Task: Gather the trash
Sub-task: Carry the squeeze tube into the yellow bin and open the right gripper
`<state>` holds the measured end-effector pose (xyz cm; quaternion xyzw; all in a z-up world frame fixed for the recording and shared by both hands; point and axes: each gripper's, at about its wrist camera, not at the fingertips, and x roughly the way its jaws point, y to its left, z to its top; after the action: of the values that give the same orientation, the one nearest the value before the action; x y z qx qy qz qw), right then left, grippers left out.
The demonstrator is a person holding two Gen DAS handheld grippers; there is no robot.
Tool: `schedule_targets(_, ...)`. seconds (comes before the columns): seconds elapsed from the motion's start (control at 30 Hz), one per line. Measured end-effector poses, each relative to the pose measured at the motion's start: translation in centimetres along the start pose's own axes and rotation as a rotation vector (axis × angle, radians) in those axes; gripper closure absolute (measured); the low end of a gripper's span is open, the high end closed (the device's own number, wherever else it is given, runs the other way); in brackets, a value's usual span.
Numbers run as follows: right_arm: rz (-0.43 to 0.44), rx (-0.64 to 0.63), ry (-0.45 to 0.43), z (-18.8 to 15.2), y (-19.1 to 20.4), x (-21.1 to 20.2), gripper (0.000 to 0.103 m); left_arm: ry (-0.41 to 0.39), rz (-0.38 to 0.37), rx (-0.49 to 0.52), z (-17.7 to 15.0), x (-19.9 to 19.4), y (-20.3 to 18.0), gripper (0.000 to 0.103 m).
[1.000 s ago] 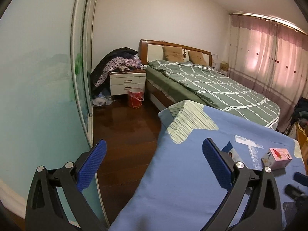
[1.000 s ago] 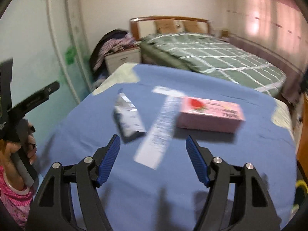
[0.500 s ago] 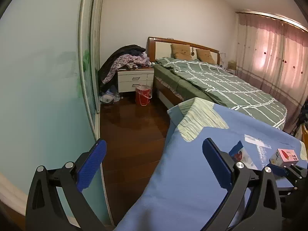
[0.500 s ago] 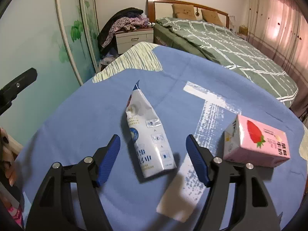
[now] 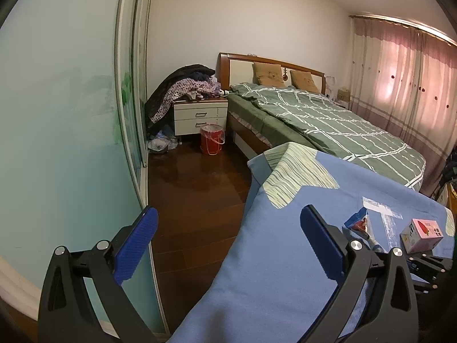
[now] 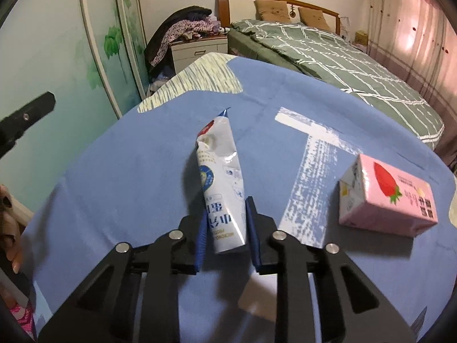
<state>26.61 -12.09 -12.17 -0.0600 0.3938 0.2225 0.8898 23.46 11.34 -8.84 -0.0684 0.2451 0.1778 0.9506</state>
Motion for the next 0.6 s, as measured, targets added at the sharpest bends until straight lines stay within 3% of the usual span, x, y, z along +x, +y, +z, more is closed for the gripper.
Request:
schedule_targets(0.33,-0.015,0.097,-0.133,-3.1,-2.9,-8.1,0.08,0.002,-0.012,0.012,-0.2,-0.3,-0.5,0.005)
schedule_targets(0.47,-0.073,0.216,-0.209,-6.3,-6.3,-12.4,0.08,0.0,-0.013,0.018,-0.3,-0.4,-0.6,0.005)
schedule_targets(0.6,-0.209,0.357,-0.269,-10.1,-10.7,-16.1,0.08,0.0,-0.022,0.024,-0.4,-0.5,-0.7,0.005)
